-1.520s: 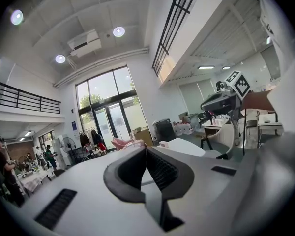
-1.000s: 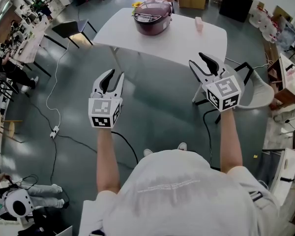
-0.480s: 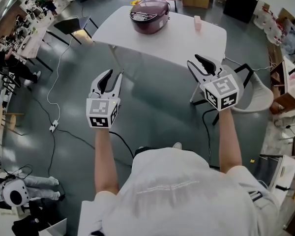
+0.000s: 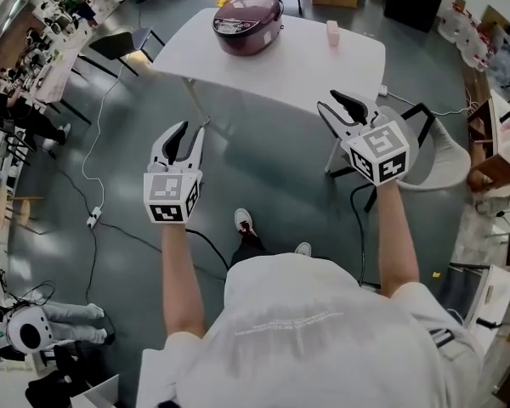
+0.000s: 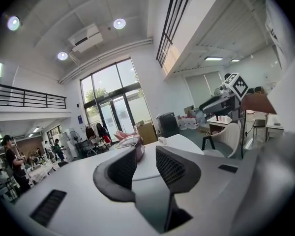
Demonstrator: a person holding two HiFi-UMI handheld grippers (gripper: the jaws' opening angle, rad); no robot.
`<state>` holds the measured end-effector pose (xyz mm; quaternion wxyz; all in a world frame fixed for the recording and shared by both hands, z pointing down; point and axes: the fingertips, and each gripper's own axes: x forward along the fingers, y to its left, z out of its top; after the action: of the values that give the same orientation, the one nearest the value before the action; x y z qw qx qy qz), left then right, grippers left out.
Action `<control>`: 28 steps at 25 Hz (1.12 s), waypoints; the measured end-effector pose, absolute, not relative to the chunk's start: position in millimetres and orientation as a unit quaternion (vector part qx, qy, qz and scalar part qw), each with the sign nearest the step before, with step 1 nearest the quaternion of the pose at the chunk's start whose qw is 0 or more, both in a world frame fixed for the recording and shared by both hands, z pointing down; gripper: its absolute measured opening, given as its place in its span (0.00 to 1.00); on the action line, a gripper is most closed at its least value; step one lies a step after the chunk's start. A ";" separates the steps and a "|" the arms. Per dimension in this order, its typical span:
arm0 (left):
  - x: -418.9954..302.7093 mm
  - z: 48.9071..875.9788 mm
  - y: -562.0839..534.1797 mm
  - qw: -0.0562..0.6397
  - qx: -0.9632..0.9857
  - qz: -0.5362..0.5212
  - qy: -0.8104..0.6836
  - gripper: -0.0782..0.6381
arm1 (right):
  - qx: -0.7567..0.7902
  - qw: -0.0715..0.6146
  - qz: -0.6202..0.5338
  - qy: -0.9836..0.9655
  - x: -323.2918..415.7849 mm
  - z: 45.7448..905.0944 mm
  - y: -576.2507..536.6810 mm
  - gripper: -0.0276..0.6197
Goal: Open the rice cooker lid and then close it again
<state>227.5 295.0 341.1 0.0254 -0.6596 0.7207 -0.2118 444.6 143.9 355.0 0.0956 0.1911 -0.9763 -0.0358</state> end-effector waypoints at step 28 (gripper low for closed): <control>32.7 362.1 133.2 0.017 -0.714 -0.182 0.675 0.30 | 0.252 0.132 -0.044 -0.958 275.4 353.7 25.9 0.24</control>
<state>32.7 133.2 362.1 0.0171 -0.7143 0.6755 -0.1822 275.4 25.9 353.7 0.1319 0.2517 -0.9578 -0.0442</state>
